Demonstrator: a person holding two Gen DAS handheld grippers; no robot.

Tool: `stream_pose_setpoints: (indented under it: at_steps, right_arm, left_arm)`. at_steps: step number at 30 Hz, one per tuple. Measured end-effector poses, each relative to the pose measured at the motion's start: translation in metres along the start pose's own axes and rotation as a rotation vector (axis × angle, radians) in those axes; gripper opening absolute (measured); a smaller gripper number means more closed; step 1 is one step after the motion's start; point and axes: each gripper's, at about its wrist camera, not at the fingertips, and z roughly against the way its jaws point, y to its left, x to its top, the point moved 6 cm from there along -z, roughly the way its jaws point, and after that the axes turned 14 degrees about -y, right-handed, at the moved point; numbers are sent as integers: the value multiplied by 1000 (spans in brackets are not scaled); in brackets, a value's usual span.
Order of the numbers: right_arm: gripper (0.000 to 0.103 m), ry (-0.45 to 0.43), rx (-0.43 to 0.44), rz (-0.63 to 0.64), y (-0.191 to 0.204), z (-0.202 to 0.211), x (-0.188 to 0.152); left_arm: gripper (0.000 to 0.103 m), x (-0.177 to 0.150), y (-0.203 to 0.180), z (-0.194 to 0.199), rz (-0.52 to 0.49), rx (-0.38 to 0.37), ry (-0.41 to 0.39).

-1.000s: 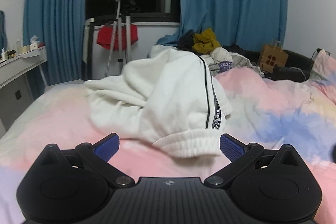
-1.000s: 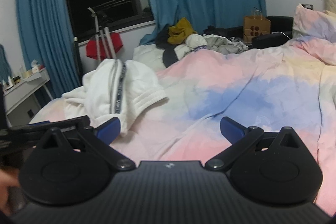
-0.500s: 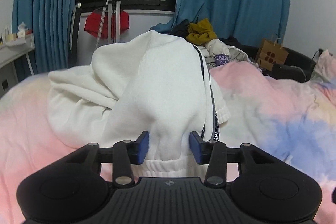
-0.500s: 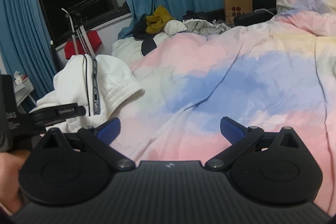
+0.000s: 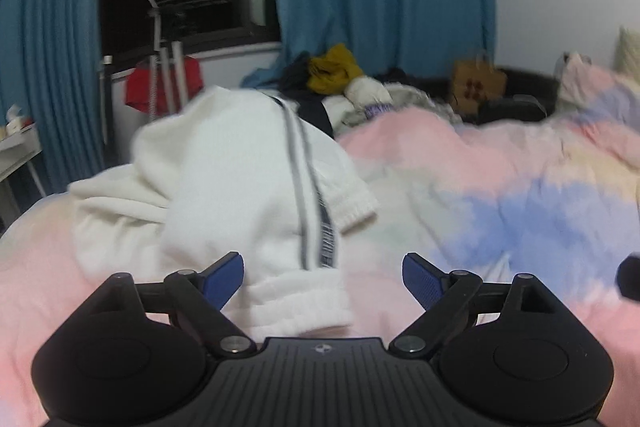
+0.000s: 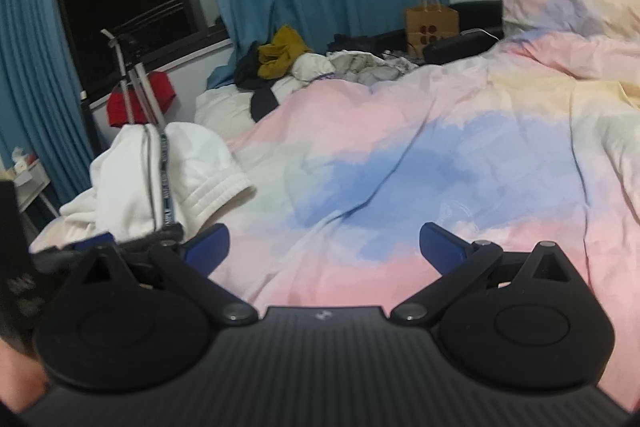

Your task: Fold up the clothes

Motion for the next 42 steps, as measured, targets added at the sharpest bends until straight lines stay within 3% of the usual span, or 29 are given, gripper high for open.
stream_pose_setpoints:
  at_steps: [5,6,8,10,13,24,28,32,35,37,38,41,42]
  right_arm:
    - [103,4,-20,-5,-6,-9,-7]
    - [103,4,-20,-2,-6,-10,-8]
    - [103,2,-14,4,-4,-13,-10]
    - [103,-4,6,3,-1,-15,-11]
    - [103,-21,53,-19,3,-16,-11]
    - [103,12,273,-115,37,-3,-15]
    - [103,26,332,-173,48,7,-14]
    - [103,22,388,-248,57,22,-10]
    - [103,2,400,-285,59,27,-11]
    - [103,5,392,-289,56,26,-14]
    - [103,26,388,-285,56,22,-16]
    - [103,80,385,-253,61,4,-22]
    - [103,97,379,-241,64,-3,-24]
  left_arm:
    - [83,-14,-6,-39,-79,116,37]
    - [70,-14,-3,-44,-77,135,32]
    - [64,-10,8,-48,-40,140,25]
    - [50,-5,17,-48,-10,135,22]
    - [38,8,29,-29,-2,125,-15]
    - [27,65,131,126,149,79,-173]
    - [26,78,183,186,261,83,-198]
    - [26,60,242,218,304,148,-174]
    - [24,24,286,220,386,188,-85]
    - [7,6,309,221,426,220,-43]
    - [7,0,320,222,456,230,-30]
    - [16,-11,342,230,561,200,-35]
    - [25,-15,347,233,592,190,-37]
